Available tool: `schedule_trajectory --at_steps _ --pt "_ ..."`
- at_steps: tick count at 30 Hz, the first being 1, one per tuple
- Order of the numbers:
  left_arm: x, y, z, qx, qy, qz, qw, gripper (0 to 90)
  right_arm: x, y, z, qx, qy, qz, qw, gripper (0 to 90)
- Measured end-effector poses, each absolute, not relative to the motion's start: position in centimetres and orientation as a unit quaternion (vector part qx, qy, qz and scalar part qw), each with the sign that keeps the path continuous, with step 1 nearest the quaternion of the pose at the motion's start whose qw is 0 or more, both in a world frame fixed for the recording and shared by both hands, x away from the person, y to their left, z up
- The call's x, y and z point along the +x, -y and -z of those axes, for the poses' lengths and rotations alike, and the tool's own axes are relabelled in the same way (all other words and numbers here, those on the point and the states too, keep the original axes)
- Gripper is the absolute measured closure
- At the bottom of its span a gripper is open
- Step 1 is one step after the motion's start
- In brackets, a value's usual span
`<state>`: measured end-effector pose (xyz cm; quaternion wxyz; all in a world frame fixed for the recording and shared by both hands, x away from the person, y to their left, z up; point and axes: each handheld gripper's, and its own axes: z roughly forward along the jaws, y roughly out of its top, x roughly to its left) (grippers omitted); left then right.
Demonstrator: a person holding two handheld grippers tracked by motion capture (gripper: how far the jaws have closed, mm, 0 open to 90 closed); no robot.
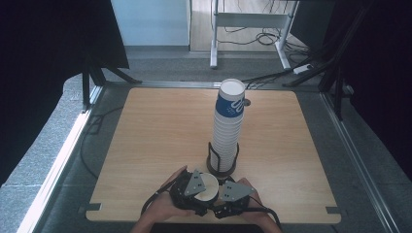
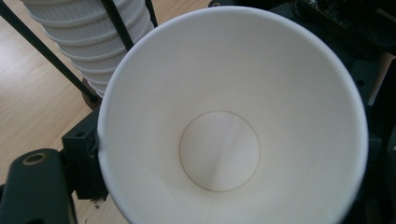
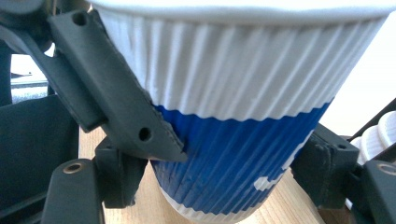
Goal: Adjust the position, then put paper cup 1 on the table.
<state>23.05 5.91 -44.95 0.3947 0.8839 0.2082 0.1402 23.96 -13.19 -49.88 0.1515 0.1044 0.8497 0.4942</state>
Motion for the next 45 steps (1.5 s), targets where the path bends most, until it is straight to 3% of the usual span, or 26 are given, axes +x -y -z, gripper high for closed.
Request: schedule_trajectory --at_steps 8,21,45 --pt "22.8 -6.1 44.5 0.862 -0.217 -0.15 0.433 12.5 24.2 13.7 49.7 0.112 -0.837 -0.518 0.137 27.2" --pt "22.2 -9.8 42.2 0.782 -0.243 -0.16 0.551 14.5 24.9 15.7 49.2 0.155 -0.811 -0.545 0.148 27.4" --pt "23.5 -10.6 44.2 0.78 -0.295 -0.135 0.534 15.1 25.4 19.1 47.7 0.192 -0.779 -0.565 0.191 27.3"
